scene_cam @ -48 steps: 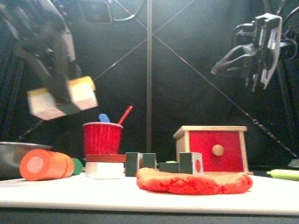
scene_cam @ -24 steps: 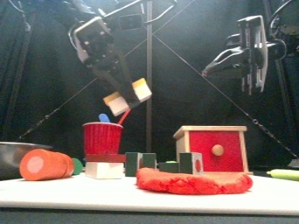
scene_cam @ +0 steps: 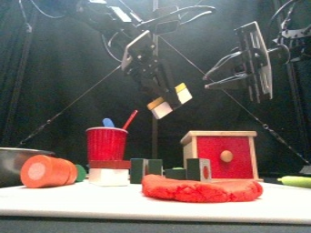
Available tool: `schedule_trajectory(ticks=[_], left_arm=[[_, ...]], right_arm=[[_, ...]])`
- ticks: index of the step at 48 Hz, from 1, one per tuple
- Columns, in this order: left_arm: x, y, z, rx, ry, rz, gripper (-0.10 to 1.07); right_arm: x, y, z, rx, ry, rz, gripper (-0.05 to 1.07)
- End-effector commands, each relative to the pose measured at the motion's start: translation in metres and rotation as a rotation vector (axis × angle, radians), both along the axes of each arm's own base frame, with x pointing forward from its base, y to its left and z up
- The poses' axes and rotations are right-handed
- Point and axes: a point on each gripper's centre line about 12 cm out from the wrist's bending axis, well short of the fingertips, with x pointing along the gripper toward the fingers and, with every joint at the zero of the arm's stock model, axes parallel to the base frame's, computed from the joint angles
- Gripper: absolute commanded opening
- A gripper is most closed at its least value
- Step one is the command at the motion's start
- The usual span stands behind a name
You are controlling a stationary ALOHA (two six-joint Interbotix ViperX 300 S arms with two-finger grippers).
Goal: Unwrap sushi
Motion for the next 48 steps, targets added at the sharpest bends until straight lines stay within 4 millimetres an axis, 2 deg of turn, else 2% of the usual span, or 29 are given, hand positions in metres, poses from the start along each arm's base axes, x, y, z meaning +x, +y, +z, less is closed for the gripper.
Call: schedule_trajectory(ticks=[1,10,13,26,48], left_arm=[[0.011,0.003,0.018,0.033,-0.039,0.005,0.65],[0.018,0.006,0.022,0.059,-0.040,0.020,0.65],[0.019,0.007,0.024,0.061,-0.043,0.026,0.65],[0.026,0.008,0.029,0.085,-0.050,0.030,0.65],[0.033,0.012,0.029,0.097,-0.056,0.035,0.65]], right_arm=[[0.011,-0.001,0.026,0.011,-0.078,-0.011,0.73],[0.012,-0.003,0.023,0.041,-0.071,-0.037,0.89],[0.015,-0.002,0.021,0.043,-0.064,-0.035,0.91],[0.032,-0.003,0.017,0.038,-0.042,-0.039,0.91],[0.041,-0.004,0.019,0.033,-0.063,-0.053,0.90]])
